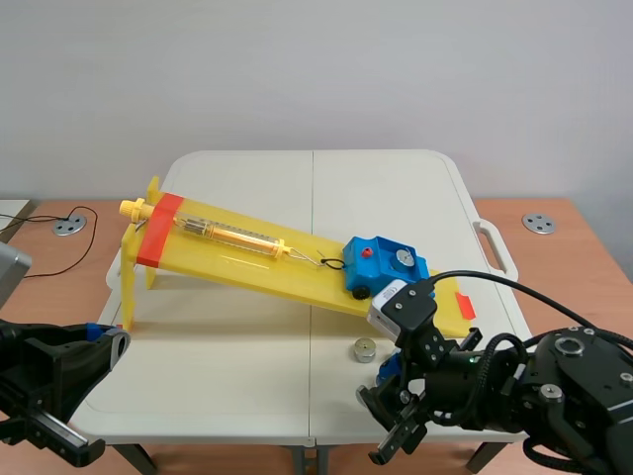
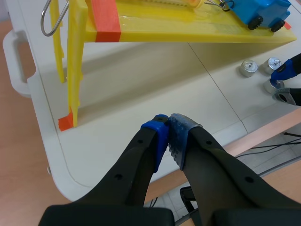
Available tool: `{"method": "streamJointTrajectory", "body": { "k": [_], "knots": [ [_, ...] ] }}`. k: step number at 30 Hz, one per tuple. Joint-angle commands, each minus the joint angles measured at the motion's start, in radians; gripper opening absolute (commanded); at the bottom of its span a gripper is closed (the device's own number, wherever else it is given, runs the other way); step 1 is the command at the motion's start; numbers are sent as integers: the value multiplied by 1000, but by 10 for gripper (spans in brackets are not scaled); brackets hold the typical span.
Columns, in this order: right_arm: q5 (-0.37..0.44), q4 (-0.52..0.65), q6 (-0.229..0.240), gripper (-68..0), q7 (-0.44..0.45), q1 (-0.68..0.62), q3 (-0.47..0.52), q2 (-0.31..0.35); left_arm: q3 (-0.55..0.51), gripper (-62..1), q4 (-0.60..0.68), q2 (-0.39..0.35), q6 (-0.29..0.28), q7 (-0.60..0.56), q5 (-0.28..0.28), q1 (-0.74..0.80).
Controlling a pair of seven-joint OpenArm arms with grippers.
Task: Place the four metal weights on the blue cart on the ramp.
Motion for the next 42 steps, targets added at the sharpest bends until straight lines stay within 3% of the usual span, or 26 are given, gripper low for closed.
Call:
{"method": "streamJointTrajectory", "body": {
  "k": [1,5,8,18,22,31,36,42],
  "knots": [
    [40,7,-25,-419,127,92,1,-11,-1,-582,55,2,-18,-105,-74,-8],
    [40,2,-27,-455,118,92,1,-14,-1,-582,55,2,-18,-105,-74,-8],
    [40,2,-55,-486,101,92,1,-14,-1,-582,55,2,-18,-105,-74,-8],
    [6,2,-115,-667,47,92,1,-11,-1,-582,55,2,-18,-105,-74,-8],
    [2,4,-115,-669,48,92,2,-5,-1,-582,55,2,-18,-105,-74,-8],
    [176,222,-103,-669,21,2,47,90,-1,-582,55,2,-18,-106,-74,-8],
    [257,361,-99,-669,-8,-103,145,126,-1,-582,55,2,-18,-106,-74,-8],
    [431,491,-65,-669,-59,-208,312,139,-1,-582,55,2,-18,-106,-74,-8]
  ]
}}
